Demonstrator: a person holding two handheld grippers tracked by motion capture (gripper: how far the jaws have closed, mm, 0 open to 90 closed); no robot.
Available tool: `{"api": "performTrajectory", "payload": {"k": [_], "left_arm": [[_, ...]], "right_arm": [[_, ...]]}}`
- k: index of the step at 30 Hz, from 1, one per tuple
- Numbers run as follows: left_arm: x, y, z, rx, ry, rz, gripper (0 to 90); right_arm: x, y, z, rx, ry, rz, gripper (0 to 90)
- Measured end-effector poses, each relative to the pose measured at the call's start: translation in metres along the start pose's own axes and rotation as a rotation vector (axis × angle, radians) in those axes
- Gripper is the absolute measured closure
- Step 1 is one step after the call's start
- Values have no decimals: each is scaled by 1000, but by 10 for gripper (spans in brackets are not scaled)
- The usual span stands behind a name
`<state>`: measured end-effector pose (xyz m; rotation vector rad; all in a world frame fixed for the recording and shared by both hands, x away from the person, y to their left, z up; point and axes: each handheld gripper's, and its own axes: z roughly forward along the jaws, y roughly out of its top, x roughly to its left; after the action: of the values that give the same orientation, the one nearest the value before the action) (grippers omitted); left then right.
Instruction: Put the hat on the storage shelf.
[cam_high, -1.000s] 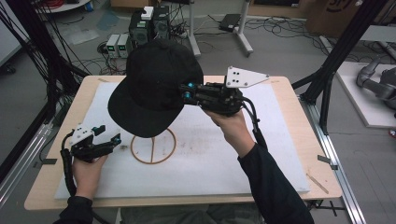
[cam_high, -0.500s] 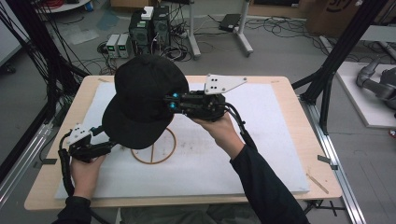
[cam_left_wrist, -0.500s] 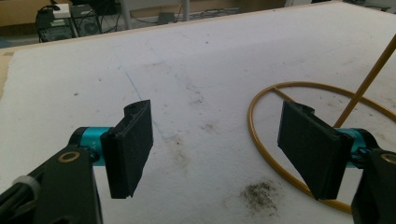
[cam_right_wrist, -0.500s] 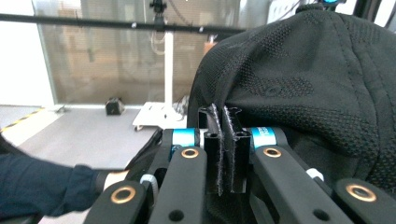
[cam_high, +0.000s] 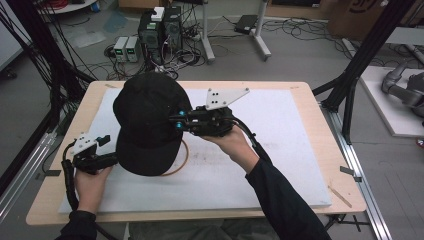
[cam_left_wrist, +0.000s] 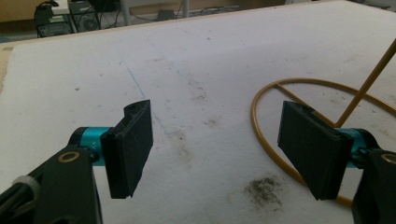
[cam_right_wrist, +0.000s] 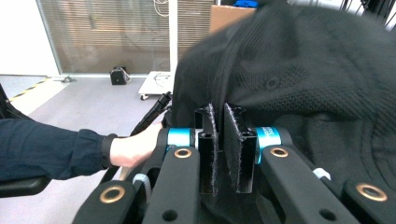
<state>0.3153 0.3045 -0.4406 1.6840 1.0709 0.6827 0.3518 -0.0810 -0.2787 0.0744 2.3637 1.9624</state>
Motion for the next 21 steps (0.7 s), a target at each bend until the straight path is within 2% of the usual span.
{"api": "performTrajectory", "payload": {"k": [3,7,8,9,12,13,15,21], "left_arm": [[0,0,0,4,0,6,266],[0,-1,0,5,0,2,266],[0,-1,0,5,2,0,266],[0,-1,0,7,2,2,266],[1,-2,0,9,3,3,265],[1,-2,0,8,4,0,265],[1,-2,1,8,6,1,265],[-1,-1,3,12,-3,10,262]], "right_arm": [[1,-3,-1,-3,-10,-5,819],[1,-9,-7,9,-32,-1,713],[2,-11,-14,10,-57,-6,626],[2,-11,-14,10,-57,-6,626],[1,-17,-30,3,-112,-4,508],[-1,-23,-45,15,-172,1,442],[-3,-26,-51,14,-189,5,433],[-10,-55,-96,76,-324,40,344]]}}
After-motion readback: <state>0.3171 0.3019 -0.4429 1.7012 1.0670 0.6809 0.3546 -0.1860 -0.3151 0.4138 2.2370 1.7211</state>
